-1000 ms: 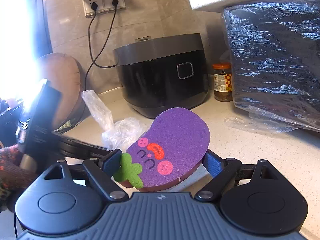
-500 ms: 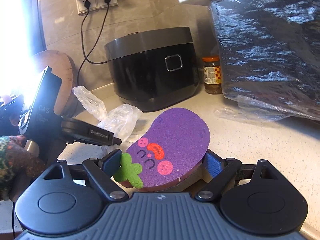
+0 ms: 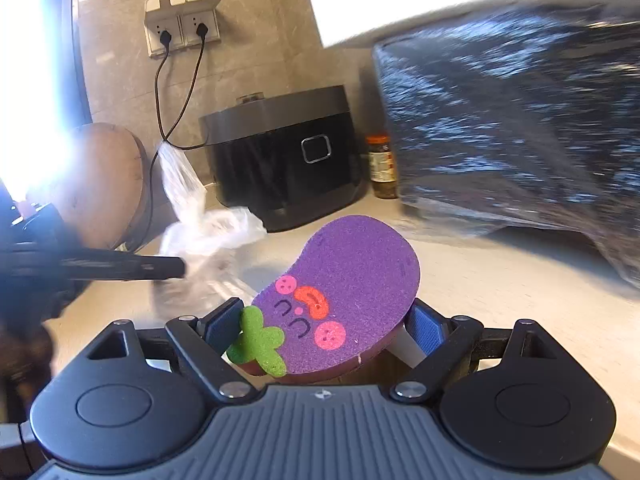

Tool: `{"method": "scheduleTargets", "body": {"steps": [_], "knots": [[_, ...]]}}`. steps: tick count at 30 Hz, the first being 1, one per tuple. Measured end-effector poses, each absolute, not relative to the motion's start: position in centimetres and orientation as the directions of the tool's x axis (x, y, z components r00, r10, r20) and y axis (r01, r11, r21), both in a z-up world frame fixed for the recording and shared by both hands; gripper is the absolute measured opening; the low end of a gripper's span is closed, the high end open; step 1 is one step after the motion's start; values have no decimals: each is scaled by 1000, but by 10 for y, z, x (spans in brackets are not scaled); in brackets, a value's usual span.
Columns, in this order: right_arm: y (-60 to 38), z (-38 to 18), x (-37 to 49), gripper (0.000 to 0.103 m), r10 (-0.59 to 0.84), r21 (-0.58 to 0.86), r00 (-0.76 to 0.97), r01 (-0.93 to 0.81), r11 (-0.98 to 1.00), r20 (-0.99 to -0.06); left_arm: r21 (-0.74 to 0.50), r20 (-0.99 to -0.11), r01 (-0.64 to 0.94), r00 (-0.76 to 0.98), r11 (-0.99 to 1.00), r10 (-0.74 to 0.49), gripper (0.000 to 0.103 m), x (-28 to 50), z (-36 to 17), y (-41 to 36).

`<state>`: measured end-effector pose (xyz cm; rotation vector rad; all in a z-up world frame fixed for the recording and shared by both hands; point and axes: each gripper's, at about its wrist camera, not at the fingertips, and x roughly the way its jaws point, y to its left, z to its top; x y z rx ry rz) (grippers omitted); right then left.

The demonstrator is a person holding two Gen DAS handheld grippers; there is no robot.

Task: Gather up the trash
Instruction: 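Carry the plastic bag and purple sponge down over the bin, then open the left tool to drop the bag while the right tool releases the sponge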

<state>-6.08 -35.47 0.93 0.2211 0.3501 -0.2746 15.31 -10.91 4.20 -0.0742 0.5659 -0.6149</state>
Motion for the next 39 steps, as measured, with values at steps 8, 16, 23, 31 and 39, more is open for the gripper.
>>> {"method": "scheduleTargets", "body": {"steps": [8, 16, 23, 31, 39], "knots": [[-344, -36, -138, 87, -324, 99, 825, 412, 906, -463, -278, -482, 723, 465, 633, -743, 18, 48, -26, -134], [-344, -112, -173, 87, -341, 121, 712, 512, 851, -614, -398, -721, 596, 267, 697, -640, 18, 62, -186, -162], [-336, -148, -162, 87, -281, 169, 681, 514, 841, -676, -404, -826, 491, 166, 772, -538, 21, 87, -281, -165], [-331, -195, -112, 88, -137, 231, 629, 466, 854, -765, -351, -787, 463, 326, 814, -524, 21, 73, -235, -122], [-334, -238, -83, 89, -13, 338, 588, 482, 808, -809, -260, -795, 478, 388, 839, -467, 21, 48, -216, -103]]}}
